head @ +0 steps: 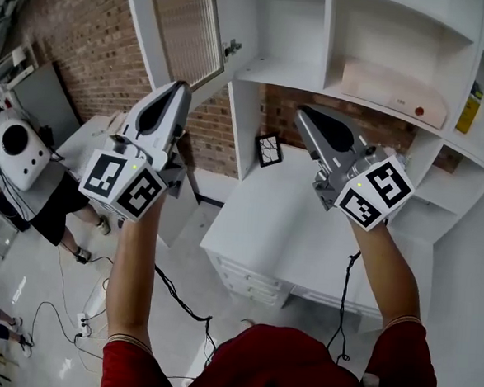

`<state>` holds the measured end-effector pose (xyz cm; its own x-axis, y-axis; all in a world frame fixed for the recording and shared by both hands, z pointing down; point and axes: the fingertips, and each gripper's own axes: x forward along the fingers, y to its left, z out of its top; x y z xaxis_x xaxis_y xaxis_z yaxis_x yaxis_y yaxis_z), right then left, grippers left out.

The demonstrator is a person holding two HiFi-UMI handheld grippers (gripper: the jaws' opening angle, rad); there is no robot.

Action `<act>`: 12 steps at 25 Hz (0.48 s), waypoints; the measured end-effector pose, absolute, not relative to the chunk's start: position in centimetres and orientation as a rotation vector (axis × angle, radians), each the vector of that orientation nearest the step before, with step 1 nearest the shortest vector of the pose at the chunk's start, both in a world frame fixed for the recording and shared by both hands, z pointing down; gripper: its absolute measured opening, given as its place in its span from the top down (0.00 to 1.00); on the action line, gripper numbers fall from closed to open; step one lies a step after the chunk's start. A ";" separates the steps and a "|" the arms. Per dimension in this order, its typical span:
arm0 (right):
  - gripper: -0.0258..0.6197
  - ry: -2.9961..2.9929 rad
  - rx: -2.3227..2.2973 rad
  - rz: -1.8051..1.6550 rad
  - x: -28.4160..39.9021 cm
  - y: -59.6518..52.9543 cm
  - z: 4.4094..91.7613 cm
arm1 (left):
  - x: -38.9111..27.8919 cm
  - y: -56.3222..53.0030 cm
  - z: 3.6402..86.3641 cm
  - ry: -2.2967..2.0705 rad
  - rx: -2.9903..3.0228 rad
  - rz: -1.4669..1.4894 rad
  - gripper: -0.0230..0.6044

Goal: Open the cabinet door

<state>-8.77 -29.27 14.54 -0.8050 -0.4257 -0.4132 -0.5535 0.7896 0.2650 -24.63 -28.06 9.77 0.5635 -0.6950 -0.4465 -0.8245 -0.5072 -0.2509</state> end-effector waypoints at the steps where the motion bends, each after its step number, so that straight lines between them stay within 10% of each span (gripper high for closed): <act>1: 0.94 2.646 -0.742 0.539 -8.0 -28.6 14.6 | -23.3 -27.6 10.4 1.225 -2.378 0.400 0.96; 12: 0.94 2.641 -0.696 0.458 -0.7 -22.6 17.6 | -10.8 -21.3 16.8 1.229 -2.473 0.365 0.96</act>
<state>-0.75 -22.60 17.60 -0.8095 -0.4026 -0.4273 -0.5231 0.8251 0.2134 -10.82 -21.28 16.82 0.5896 -0.7130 -0.3795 -0.8045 -0.5600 -0.1977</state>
